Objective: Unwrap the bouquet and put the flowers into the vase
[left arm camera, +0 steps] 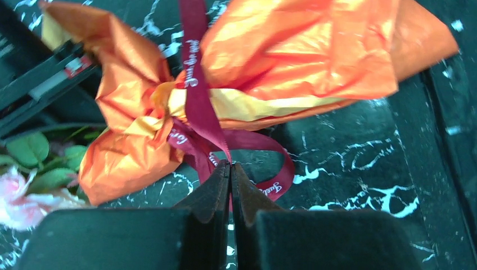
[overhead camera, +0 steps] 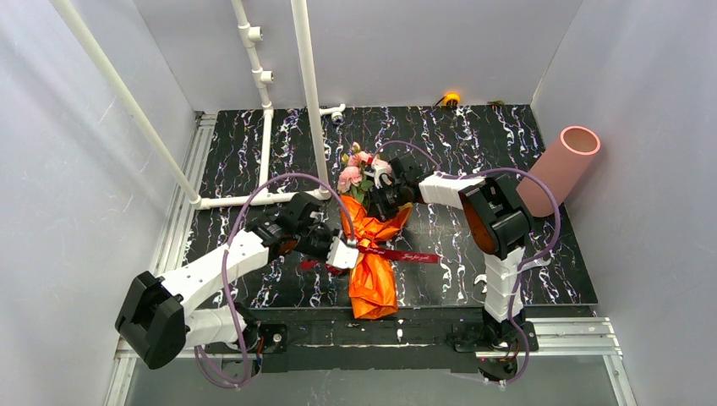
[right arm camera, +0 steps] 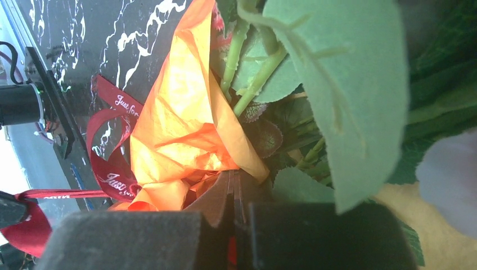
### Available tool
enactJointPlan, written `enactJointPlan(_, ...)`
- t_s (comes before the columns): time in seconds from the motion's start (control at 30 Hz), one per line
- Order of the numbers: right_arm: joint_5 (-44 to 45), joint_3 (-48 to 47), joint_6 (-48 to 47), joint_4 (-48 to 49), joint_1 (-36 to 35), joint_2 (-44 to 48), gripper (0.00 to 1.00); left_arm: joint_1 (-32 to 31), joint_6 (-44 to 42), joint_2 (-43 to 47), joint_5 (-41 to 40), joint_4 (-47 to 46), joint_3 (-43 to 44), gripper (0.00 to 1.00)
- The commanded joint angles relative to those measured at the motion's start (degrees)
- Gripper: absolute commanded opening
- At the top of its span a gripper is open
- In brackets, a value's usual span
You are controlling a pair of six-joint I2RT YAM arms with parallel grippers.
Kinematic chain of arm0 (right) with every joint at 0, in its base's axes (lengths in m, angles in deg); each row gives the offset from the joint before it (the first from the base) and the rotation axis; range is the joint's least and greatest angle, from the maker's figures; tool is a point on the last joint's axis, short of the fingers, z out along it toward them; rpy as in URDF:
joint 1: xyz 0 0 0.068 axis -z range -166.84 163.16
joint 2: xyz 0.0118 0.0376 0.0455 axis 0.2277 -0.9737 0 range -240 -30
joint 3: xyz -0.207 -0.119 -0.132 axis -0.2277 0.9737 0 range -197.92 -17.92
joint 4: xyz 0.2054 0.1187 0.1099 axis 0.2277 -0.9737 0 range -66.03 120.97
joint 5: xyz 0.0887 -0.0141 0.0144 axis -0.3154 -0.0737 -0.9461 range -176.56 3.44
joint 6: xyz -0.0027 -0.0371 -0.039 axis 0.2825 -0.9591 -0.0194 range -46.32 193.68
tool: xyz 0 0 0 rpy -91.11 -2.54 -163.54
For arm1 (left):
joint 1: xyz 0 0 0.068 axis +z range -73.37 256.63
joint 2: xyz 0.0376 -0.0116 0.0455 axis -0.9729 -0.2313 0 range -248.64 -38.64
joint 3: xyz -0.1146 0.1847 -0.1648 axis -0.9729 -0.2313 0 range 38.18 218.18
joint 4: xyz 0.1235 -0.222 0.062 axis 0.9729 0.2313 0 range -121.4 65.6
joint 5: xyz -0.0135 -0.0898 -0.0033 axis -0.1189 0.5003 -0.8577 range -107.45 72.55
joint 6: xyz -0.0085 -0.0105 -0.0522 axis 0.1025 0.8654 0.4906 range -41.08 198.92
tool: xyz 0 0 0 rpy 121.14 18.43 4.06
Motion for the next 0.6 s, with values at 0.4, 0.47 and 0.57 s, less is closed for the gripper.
enactJointPlan(0.4,13.4,1.4,-4.6,-6.9,0.7,-5.8,0.01,-2.1,4.0,1.1,0.7,-0.8,6.5,0.35)
enactJointPlan(0.47,13.4,1.2,-4.5,-7.1,0.7,-5.8,0.01,-1.9,10.0,-0.1,-1.1,-6.3,7.3,0.32)
enactJointPlan(0.57,13.2,1.1,-4.6,-7.3,0.7,-5.7,0.01,-1.3,12.9,-4.3,-1.2,-7.0,10.1,0.24)
